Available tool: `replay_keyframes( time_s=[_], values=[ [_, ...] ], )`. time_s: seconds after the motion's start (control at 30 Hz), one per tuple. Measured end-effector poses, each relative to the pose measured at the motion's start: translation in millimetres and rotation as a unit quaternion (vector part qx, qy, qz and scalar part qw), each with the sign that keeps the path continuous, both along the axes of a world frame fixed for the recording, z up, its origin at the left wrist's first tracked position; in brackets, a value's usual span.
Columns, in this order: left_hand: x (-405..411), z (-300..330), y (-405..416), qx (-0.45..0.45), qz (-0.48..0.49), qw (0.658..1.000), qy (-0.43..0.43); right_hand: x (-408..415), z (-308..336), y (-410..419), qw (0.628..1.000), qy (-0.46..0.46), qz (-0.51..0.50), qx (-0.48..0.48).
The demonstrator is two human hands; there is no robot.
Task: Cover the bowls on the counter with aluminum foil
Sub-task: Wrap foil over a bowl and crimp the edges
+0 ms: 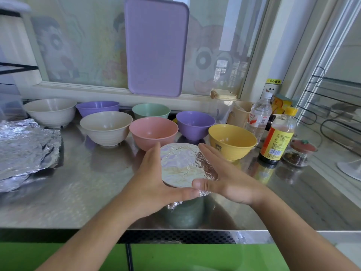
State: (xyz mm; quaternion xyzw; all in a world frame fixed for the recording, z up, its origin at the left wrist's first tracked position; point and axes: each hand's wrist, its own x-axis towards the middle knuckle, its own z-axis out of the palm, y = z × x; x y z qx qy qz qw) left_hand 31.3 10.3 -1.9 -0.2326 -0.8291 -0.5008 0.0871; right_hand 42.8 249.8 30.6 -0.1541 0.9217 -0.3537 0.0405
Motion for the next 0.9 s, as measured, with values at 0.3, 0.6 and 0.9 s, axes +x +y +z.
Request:
replay_keyframes(
  time_s=[0.3, 0.6, 0.9],
  values=[
    [-4, -12, 4, 0.009, 0.023, 1.0, -0.009, 5, -10, 1, 0.998, 0.058, 0.014, -0.019],
    [2, -4, -5, -0.033, 0.013, 0.999, -0.037, 3, -14, 8, 0.999, 0.039, 0.019, -0.003],
    [10, 5, 9, -0.052, 0.059, 0.997, -0.006, -13, -6, -7, 0.997, 0.04, -0.03, -0.064]
  ],
)
